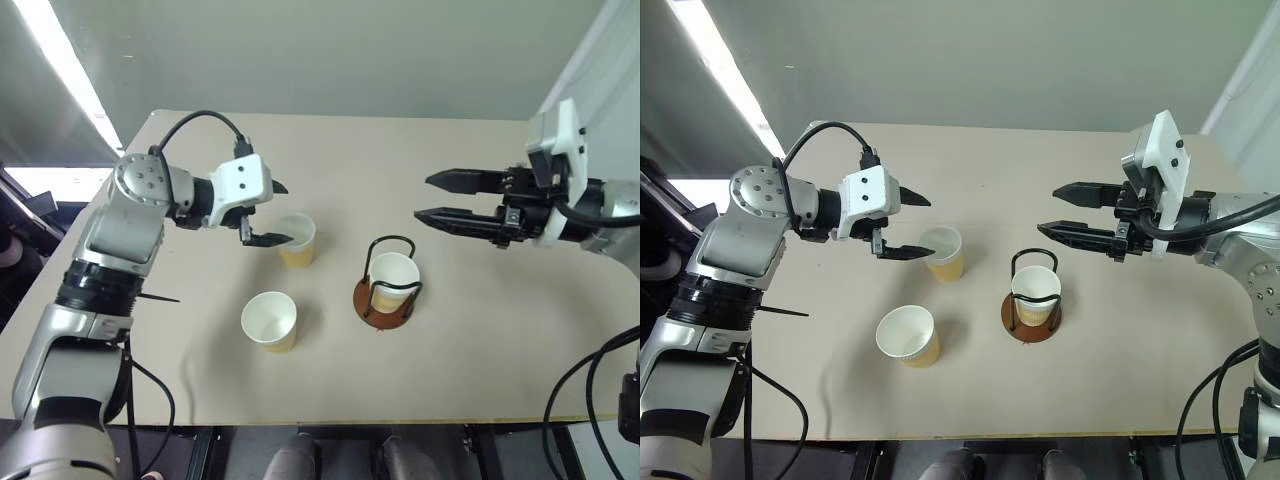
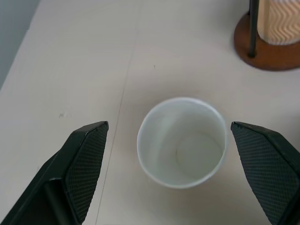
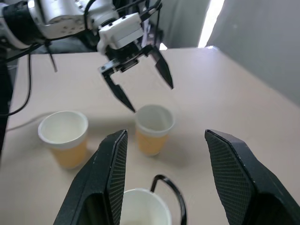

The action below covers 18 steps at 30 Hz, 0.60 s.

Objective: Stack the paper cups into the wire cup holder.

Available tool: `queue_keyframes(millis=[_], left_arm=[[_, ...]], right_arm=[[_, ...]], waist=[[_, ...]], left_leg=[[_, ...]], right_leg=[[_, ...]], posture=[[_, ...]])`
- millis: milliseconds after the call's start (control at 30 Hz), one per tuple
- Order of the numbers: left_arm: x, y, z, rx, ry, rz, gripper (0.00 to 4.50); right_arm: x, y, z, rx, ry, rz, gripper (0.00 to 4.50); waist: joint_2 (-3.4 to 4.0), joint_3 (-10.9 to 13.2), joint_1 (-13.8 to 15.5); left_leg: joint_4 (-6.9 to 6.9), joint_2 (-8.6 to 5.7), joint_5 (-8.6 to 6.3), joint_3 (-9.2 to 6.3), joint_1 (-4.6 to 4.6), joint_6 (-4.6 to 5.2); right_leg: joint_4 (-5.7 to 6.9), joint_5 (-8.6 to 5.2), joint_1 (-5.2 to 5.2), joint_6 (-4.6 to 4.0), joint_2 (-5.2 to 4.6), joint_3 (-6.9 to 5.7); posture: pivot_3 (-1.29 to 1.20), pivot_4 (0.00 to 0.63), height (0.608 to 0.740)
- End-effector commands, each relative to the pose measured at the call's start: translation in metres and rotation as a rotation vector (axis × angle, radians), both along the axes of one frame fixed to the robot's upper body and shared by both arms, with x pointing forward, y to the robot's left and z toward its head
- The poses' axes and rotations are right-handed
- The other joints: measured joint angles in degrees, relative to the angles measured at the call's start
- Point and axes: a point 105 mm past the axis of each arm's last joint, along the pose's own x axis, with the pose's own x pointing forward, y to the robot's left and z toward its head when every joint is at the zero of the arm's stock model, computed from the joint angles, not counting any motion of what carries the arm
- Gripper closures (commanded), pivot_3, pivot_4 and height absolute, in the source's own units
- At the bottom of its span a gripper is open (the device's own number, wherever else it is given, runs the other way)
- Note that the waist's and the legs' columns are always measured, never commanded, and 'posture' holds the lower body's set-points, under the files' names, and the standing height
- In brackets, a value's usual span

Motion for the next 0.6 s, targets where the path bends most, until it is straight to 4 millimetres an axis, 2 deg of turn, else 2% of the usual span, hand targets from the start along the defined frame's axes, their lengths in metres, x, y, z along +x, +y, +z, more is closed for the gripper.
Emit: queue_keyframes(millis=[33,267,600], left_arm=[[-0.003,-0.001,0.003,0.138,-0.064,-0.048,0.00],[-0.005,-0.008,-0.002,0.200,-0.059,-0.081,0.00],[0.004,-0.008,-0.011,0.232,-0.059,-0.062,0.00]], right_arm=[[-0.017,-0.001,0.010,-0.027,-0.042,0.060,1.88],[-0.020,-0.004,0.011,-0.030,0.010,0.076,1.88],[-0.017,-0.006,0.011,-0.045,0.005,0.070,1.88]], waist=[[0.00,0.00,-0.01],[0.00,0.00,-0.04],[0.00,0.00,-0.03]], left_leg=[[-0.01,0.00,0.00,0.00,-0.02,0.00],[-0.03,0.00,-0.01,0.00,-0.23,0.01],[-0.02,0.00,-0.02,0.00,-0.24,0.03]], right_leg=[[-0.06,0.01,-0.01,0.01,0.00,0.00],[-0.07,0.01,-0.22,0.02,0.00,0.00],[-0.06,0.02,-0.23,0.03,0.00,0.00]], posture=[[0.00,0.150,0.740],[0.00,0.150,0.740],[0.00,0.150,0.740]])
